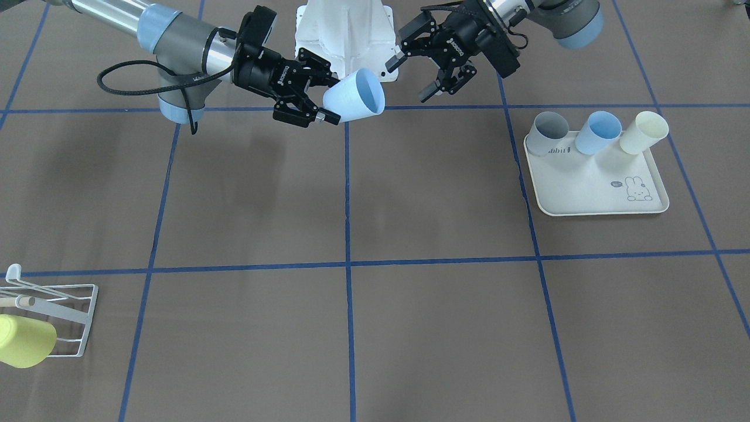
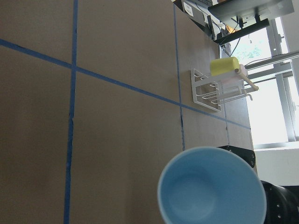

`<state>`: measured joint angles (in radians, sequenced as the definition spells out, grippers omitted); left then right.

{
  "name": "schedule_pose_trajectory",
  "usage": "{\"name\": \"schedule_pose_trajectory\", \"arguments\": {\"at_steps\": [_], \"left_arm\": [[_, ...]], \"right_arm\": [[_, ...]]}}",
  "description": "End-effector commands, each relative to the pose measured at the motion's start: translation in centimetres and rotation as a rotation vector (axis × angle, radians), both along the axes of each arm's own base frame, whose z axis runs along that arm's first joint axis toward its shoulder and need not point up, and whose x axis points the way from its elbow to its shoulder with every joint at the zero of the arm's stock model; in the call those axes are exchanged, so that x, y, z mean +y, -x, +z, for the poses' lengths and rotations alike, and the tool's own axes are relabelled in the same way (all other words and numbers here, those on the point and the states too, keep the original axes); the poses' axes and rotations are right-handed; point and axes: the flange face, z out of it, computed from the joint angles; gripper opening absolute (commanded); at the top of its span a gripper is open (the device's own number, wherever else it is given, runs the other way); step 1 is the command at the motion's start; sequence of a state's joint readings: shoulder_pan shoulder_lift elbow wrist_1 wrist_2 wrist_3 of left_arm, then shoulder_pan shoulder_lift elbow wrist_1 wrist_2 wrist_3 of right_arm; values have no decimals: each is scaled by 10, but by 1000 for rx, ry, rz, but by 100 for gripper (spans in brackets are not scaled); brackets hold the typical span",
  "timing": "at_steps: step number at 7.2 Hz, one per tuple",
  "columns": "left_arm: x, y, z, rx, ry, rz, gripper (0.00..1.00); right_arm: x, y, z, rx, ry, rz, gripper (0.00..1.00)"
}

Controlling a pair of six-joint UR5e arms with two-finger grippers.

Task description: Transfer IKEA cup to right arm and place on rack

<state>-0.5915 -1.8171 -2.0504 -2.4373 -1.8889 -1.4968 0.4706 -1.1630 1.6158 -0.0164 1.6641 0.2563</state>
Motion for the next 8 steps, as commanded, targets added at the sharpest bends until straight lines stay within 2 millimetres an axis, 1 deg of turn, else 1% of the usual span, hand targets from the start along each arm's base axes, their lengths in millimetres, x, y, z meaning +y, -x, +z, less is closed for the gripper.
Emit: {"name": "schedule_pose_trajectory", "arguments": {"at_steps": [1, 2, 3, 4, 5, 6, 7, 8], "left_arm": [[-12, 52, 46, -201, -74, -34, 100], [-18, 90, 81, -315, -140, -61, 100], [-26, 134, 120, -423, -207, -74, 100], [-30, 181, 160, -543, -276, -96, 100], [-32, 230, 193, -658, -369, -102, 100], [-37, 276, 228, -743, -414, -103, 100], [-41, 302, 250, -779, -446, -91, 100], [-43, 308, 255, -783, -442, -96, 100]], "right_arm": [[-57, -48, 29, 115, 57, 122, 11], [-83, -68, 41, 217, 71, 175, 2], [-104, -87, 57, 332, 51, 240, 0], [-129, -123, 86, 456, 34, 326, 0], [-150, -169, 114, 588, -14, 419, 0], [-168, -222, 142, 743, -102, 517, 0], [-182, -271, 166, 908, -171, 589, 0], [-188, -322, 194, 1118, -302, 630, 0]]}}
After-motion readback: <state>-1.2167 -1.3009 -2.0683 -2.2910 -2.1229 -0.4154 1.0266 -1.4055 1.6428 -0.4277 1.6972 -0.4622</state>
